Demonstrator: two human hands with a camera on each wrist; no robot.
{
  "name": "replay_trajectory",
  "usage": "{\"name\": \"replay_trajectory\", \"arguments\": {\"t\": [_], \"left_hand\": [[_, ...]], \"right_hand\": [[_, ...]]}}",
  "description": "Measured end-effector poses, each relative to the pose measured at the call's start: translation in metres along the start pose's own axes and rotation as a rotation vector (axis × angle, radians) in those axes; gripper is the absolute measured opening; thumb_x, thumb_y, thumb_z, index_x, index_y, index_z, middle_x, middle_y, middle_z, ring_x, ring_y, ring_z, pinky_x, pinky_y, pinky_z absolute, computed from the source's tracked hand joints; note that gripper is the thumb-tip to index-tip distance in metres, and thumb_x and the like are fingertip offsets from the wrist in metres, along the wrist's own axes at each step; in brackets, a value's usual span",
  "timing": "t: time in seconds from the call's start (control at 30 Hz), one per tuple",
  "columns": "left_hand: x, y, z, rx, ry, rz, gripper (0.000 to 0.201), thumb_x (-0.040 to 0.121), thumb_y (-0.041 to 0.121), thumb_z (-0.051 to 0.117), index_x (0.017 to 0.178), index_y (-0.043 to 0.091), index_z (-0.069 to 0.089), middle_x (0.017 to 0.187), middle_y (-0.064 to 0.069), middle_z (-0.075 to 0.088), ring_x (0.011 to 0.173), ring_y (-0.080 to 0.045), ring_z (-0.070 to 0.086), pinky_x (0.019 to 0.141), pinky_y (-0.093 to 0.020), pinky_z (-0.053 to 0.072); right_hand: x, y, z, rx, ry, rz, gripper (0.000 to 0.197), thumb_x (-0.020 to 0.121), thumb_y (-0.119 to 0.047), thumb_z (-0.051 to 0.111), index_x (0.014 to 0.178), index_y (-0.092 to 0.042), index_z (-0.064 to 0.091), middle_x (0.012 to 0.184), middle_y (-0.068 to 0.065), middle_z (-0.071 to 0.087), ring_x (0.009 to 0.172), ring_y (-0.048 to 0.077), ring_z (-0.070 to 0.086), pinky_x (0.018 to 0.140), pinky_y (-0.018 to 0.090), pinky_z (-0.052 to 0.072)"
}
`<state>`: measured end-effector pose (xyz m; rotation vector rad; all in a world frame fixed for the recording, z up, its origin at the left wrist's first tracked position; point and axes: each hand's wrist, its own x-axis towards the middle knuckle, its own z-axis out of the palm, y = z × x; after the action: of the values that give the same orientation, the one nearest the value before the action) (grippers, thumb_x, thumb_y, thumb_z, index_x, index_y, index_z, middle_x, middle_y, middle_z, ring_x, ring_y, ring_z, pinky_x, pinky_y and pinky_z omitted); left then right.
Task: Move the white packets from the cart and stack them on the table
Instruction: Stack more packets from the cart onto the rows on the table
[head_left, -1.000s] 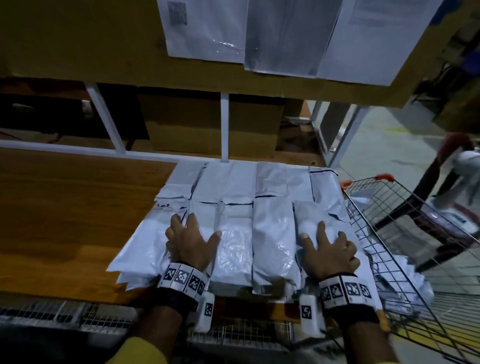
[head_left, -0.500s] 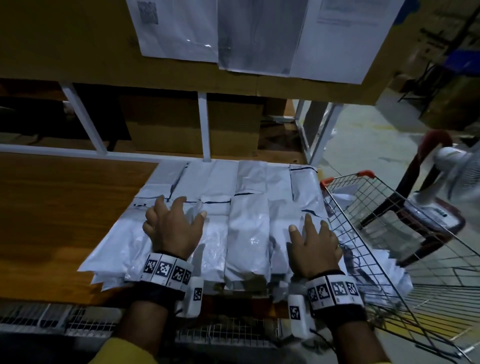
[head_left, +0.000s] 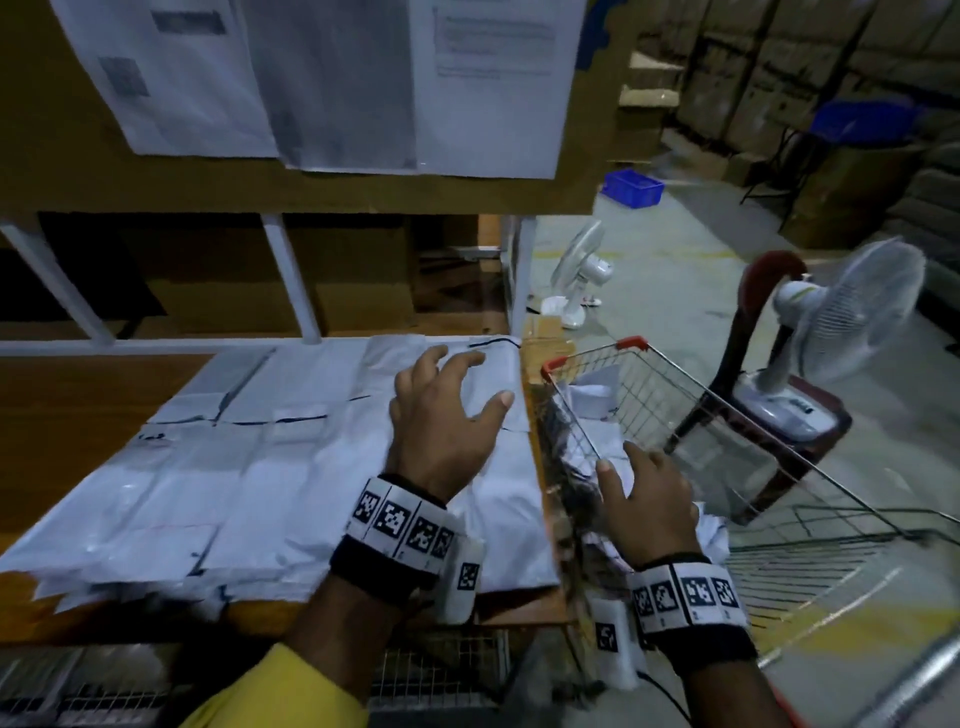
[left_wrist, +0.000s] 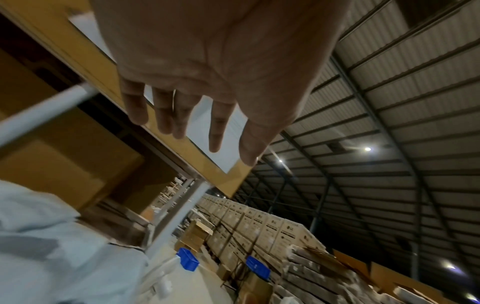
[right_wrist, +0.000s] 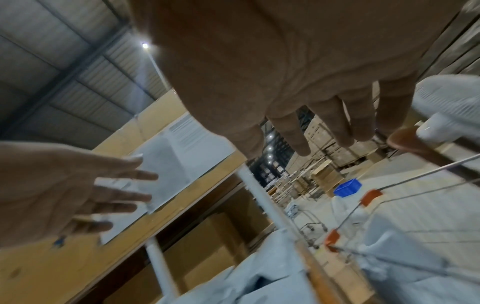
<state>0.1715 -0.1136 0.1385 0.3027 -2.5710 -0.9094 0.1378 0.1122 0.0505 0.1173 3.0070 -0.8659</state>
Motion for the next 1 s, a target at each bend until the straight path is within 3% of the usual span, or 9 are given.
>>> {"name": "replay_trajectory", "arguments": {"t": [0.23, 0.33, 0.6, 0.7, 0.8, 0.9, 1.0], "left_hand": [[0.032, 0.101, 0.095, 0.054, -0.114, 0.143, 0.049, 0.088, 0.057, 0.063, 0.132, 0.037, 0.055, 0.147, 0.001, 0.043, 0.136, -0.027, 0.032, 0.11, -0.045, 0.031], [0.06, 0.12, 0.141, 0.141, -0.176, 0.205, 0.05, 0.086, 0.058, 0.064, 0.13, 0.036, 0.058, 0.145, 0.001, 0.046, 0.135, -0.028, 0.035, 0.111, -0.047, 0.033], [0.132, 0.145, 0.273, 0.346, -0.423, 0.322, 0.057, 0.084, 0.059, 0.065, 0.134, 0.033, 0.055, 0.145, -0.005, 0.048, 0.133, -0.032, 0.04, 0.109, -0.047, 0.036], [0.144, 0.144, 0.328, 0.416, -0.546, 0.315, 0.059, 0.085, 0.058, 0.064, 0.135, 0.028, 0.055, 0.141, -0.007, 0.05, 0.132, -0.033, 0.042, 0.108, -0.047, 0.036], [0.155, 0.132, 0.382, 0.481, -0.694, 0.317, 0.06, 0.085, 0.056, 0.065, 0.132, 0.021, 0.056, 0.131, -0.012, 0.056, 0.123, -0.036, 0.053, 0.101, -0.047, 0.045], [0.169, 0.115, 0.439, 0.534, -0.841, 0.253, 0.062, 0.084, 0.057, 0.065, 0.133, 0.02, 0.054, 0.131, -0.013, 0.058, 0.121, -0.037, 0.056, 0.099, -0.049, 0.048], [0.184, 0.077, 0.51, 0.613, -0.941, 0.204, 0.054, 0.082, 0.056, 0.056, 0.124, 0.022, 0.054, 0.13, -0.01, 0.06, 0.117, -0.036, 0.058, 0.095, -0.049, 0.051]], "right_hand": [[0.014, 0.098, -0.045, 0.044, 0.122, 0.139, 0.056, 0.098, -0.053, 0.044, 0.141, -0.019, 0.052, 0.144, 0.014, 0.048, 0.133, 0.038, 0.041, 0.109, 0.052, 0.036], [0.028, 0.121, -0.048, 0.094, 0.146, 0.171, 0.062, 0.094, -0.058, 0.039, 0.138, -0.017, 0.055, 0.14, 0.014, 0.052, 0.13, 0.036, 0.045, 0.107, 0.049, 0.039], [0.087, 0.162, -0.048, 0.022, 0.144, 0.317, 0.057, 0.098, -0.05, 0.047, 0.146, -0.02, 0.046, 0.147, 0.012, 0.044, 0.136, 0.034, 0.036, 0.112, 0.049, 0.034], [0.117, 0.182, -0.038, 0.044, 0.133, 0.395, 0.057, 0.098, -0.047, 0.049, 0.148, -0.019, 0.044, 0.149, 0.013, 0.042, 0.137, 0.034, 0.035, 0.113, 0.049, 0.033], [0.149, 0.201, -0.022, 0.069, 0.072, 0.48, 0.056, 0.097, -0.048, 0.049, 0.145, -0.019, 0.047, 0.146, 0.012, 0.045, 0.134, 0.034, 0.039, 0.111, 0.047, 0.036], [0.191, 0.226, 0.003, 0.056, -0.04, 0.515, 0.057, 0.097, -0.05, 0.048, 0.143, -0.018, 0.048, 0.144, 0.012, 0.046, 0.133, 0.034, 0.042, 0.11, 0.047, 0.038], [0.233, 0.252, 0.034, 0.024, -0.158, 0.492, 0.055, 0.097, -0.049, 0.048, 0.142, -0.017, 0.048, 0.14, 0.013, 0.05, 0.129, 0.035, 0.047, 0.108, 0.045, 0.04]]}}
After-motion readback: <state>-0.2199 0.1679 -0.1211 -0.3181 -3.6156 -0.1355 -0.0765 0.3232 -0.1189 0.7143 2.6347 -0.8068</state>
